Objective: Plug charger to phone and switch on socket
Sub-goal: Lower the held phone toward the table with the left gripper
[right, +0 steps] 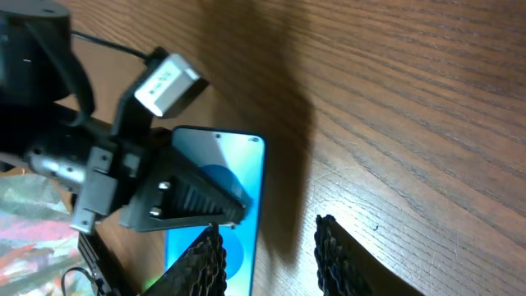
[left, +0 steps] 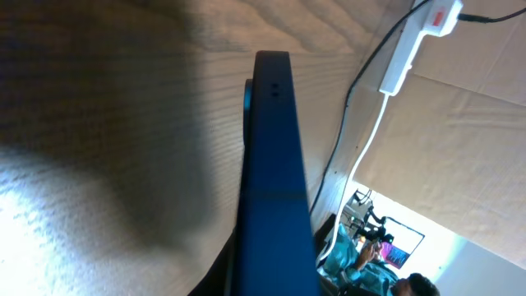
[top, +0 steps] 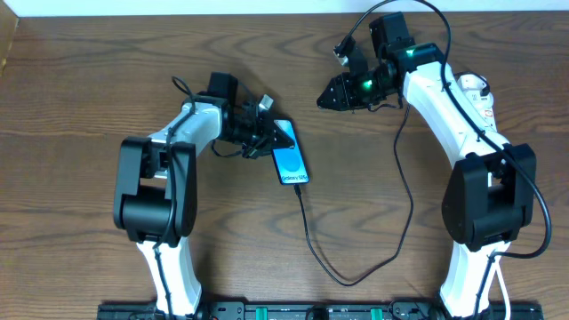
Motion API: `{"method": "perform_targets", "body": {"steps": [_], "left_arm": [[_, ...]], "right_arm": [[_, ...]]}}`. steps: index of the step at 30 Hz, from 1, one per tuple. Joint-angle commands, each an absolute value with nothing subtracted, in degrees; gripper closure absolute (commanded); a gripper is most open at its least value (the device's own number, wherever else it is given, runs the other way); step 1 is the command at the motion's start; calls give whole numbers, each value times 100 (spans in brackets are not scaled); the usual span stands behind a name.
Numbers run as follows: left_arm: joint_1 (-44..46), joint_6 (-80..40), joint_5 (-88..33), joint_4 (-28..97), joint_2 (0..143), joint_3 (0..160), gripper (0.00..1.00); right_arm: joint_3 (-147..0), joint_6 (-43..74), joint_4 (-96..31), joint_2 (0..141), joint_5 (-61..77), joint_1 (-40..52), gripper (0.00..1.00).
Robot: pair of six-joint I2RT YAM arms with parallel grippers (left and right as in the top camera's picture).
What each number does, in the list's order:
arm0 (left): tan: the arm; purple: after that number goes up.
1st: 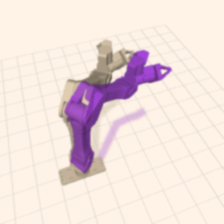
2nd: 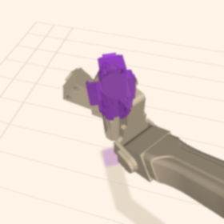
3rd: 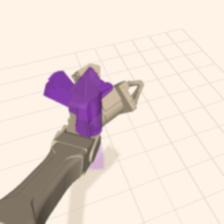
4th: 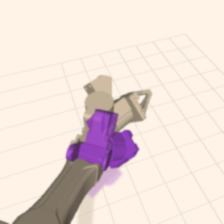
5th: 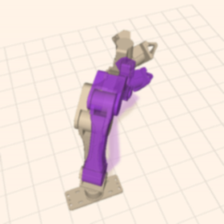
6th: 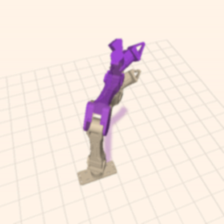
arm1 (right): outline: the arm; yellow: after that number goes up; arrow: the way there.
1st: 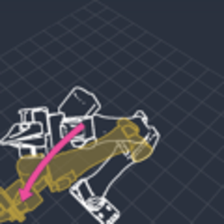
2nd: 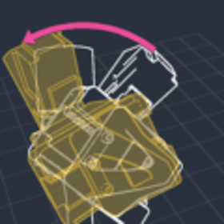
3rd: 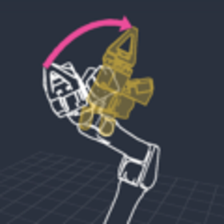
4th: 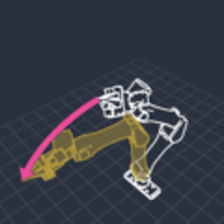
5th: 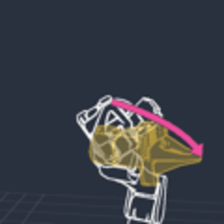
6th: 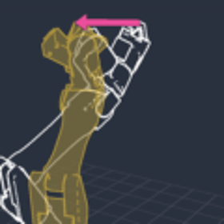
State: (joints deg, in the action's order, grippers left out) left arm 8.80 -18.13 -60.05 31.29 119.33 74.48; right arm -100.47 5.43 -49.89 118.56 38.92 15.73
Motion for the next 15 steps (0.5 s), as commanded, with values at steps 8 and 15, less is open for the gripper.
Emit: {"method": "perform_targets", "body": {"steps": [8,15], "left_arm": [[897,-2091,-6158,2648,12081,7522,93],[897,-2283,-6055,2646,12156,7522,93]], "right_arm": [[-10156,456,-4998,11723,3885,1586,65],[-10156,460,-5000,11723,3817,1586,65]]}}
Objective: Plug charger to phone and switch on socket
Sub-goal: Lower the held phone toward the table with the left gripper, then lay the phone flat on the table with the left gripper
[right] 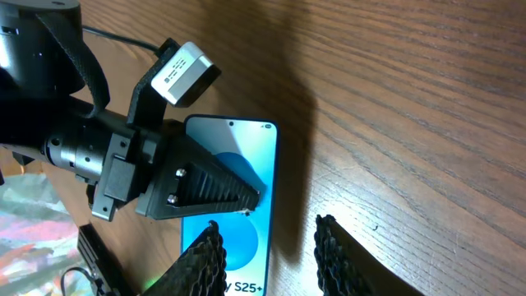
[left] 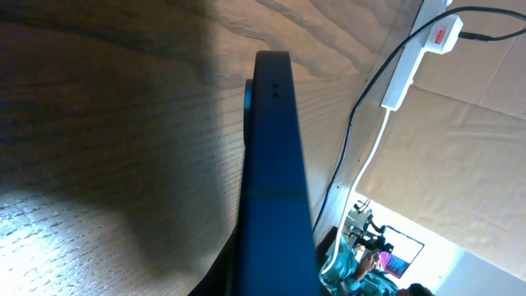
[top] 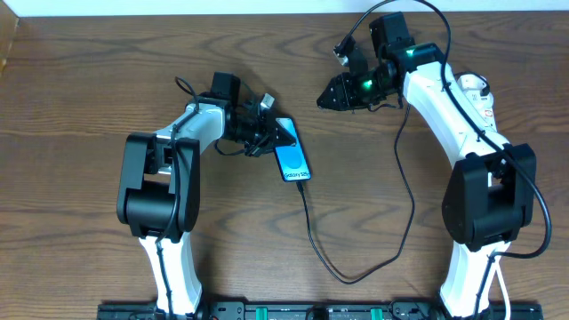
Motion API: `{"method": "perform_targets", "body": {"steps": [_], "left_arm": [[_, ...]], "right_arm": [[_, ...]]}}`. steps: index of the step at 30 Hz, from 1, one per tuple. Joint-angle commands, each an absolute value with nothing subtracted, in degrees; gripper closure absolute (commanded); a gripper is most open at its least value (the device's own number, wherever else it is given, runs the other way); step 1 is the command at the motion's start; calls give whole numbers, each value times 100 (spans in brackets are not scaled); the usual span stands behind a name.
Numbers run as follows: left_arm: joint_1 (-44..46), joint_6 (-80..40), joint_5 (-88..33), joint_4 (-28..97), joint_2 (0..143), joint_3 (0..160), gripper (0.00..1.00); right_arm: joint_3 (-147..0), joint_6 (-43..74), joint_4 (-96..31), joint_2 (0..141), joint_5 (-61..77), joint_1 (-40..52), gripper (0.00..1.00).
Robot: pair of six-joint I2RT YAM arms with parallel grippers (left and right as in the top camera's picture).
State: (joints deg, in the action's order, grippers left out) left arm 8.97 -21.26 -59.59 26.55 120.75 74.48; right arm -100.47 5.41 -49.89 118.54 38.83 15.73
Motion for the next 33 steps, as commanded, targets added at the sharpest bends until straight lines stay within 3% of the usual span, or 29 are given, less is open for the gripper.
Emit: {"method": "perform_targets", "body": {"steps": [1,19,33], "left_arm": [[897,-2283,-6053,2644,12171,7522,93],[897,-2735,-5918,2515,12593,7522,92],[897,-2733,-5577,2517,12593,7522,67]], "right_arm": [[-10156,460,-5002,11723,3780,1586,65],[-10156,458,-5013,11723,3754,1586,66],[-10156,458,-5015,11723,3691,1586,65]]}}
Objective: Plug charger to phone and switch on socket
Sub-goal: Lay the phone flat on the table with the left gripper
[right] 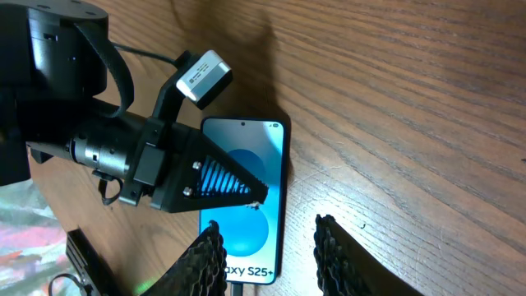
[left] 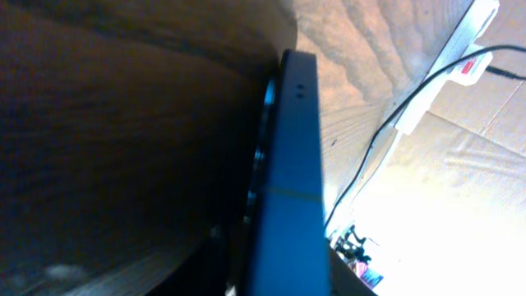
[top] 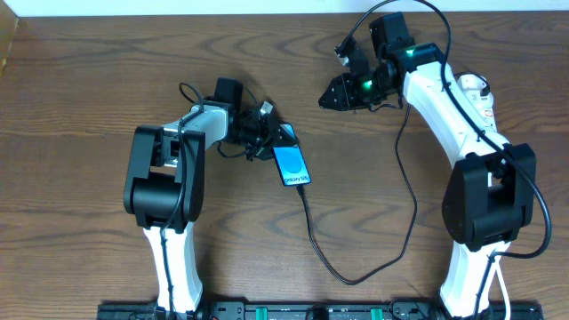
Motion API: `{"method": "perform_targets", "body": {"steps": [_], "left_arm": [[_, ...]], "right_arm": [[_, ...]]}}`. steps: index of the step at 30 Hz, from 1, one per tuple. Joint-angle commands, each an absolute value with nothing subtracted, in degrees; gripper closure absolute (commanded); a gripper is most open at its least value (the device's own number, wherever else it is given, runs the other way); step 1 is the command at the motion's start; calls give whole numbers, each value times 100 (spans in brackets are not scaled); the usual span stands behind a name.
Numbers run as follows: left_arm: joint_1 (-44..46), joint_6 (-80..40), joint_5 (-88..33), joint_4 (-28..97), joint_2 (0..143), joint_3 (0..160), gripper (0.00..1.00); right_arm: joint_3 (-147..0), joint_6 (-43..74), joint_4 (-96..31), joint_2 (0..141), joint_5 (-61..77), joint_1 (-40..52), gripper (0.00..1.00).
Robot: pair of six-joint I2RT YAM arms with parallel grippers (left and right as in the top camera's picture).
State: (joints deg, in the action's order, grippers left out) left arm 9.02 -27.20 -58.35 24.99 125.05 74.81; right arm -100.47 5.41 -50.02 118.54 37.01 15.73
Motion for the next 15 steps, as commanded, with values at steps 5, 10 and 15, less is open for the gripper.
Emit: {"method": "perform_targets", "body": {"steps": [5,10,15], "left_arm": [[897,-2735,-5203,2641,12593,7522,58],[897,-2731,-4563,3081,12593,7522,49],[886,-2731,-4482,3129,12593,7522,48]], "right_arm": [[-10156,458,-5022,11723,3671,1586,65],[-10156,416,-5043,11723,3669,1586,65],[-10156,416,-5041,11723,3671,1586,65]]}}
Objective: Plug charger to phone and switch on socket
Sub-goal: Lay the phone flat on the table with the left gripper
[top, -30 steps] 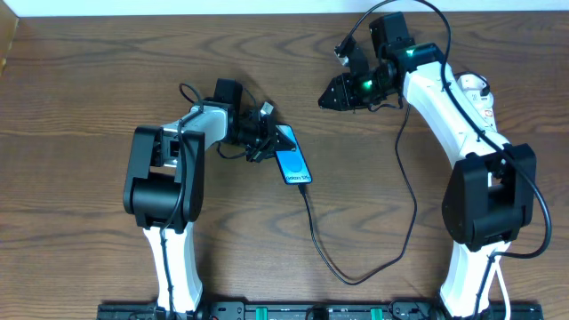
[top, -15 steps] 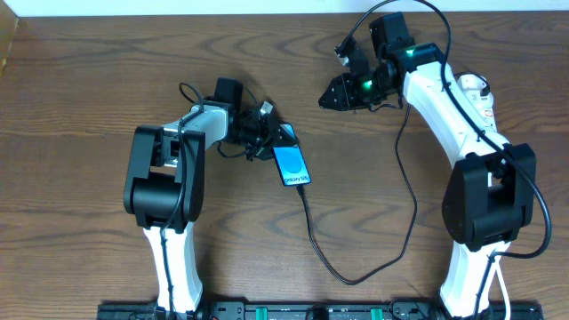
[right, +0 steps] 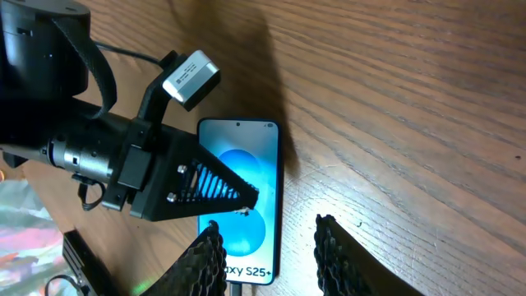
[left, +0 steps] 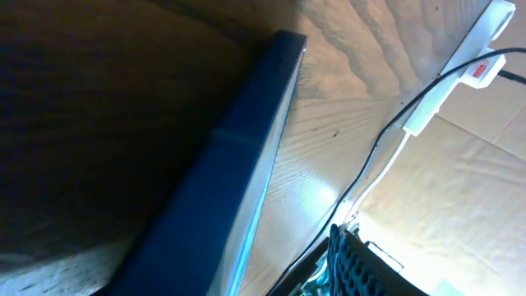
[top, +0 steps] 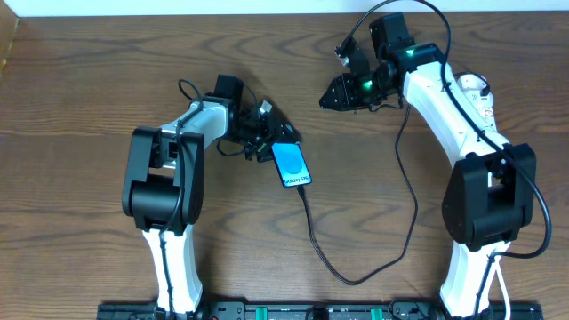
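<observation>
The phone (top: 292,165), screen lit blue, lies flat on the wood table with the black charger cable (top: 311,236) plugged into its lower end. My left gripper (top: 273,132) is at the phone's top end, jaws open. In the left wrist view the phone's blue edge (left: 230,164) runs diagonally, and one finger (left: 349,259) stands apart from the screen side. My right gripper (top: 328,98) hovers open, up and to the right of the phone (right: 240,197). The white socket strip (top: 481,92) lies at the far right, and its red switch (left: 478,71) shows in the left wrist view.
The cable loops toward the table's front edge (top: 356,277) and back up along the right arm to the socket strip. The left arm's body (right: 74,140) lies low over the table left of the phone. A wall runs along the table's back edge.
My left gripper, which was shut on the phone's top end, now has its jaws open with one finger off the screen. The phone lies almost where it was. My right gripper has not moved.
At the first two moments my left gripper was shut on the top end of the phone, with the cable plugged in and my right gripper open above and to the right. It still held the phone afterwards, and now it has let go.
</observation>
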Motion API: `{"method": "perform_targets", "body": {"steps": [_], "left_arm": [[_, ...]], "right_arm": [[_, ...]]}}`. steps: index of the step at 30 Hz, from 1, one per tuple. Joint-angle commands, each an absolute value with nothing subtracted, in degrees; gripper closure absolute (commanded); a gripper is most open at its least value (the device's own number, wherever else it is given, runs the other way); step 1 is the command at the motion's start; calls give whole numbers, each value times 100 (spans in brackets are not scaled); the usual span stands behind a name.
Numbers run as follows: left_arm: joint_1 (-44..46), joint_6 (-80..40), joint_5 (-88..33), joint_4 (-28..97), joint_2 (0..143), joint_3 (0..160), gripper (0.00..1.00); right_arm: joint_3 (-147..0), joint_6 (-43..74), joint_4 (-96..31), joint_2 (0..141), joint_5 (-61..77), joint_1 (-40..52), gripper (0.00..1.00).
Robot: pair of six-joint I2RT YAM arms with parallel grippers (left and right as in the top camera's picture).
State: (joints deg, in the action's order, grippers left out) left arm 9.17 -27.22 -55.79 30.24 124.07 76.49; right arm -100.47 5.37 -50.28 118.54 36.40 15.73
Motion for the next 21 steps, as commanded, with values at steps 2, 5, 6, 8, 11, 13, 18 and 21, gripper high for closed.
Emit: {"method": "perform_targets", "body": {"steps": [2,5,6,8,11,13,18,21], "left_arm": [[882,-2733,-4418,3170,12591,7524,47],[869,-2733,-4320,3288,12591,7540,47],[862,-2733,-4200,3420,12591,7568,47],[847,-2733,-3970,3660,12591,7638,46],[843,-2731,-3601,4027,12591,7778,47],[843,-2729,-3411,4189,12591,7859,47],[843,-2687,-3288,4300,12589,7922,47],[843,-2689,-3253,4309,12589,7922,46]], "right_arm": [[-10156,414,-5054,11723,3669,1586,65],[-10156,414,-5078,11723,3651,1586,65],[-10156,412,-5081,11723,3651,1586,65],[-10156,399,-5081,11723,3653,1586,65],[-10156,399,-5081,11723,3651,1586,65],[-10156,399,-5083,11723,3653,1586,65],[-10156,397,-5094,11723,3651,1586,65],[-10156,395,-5122,11723,3649,1586,65]]}}
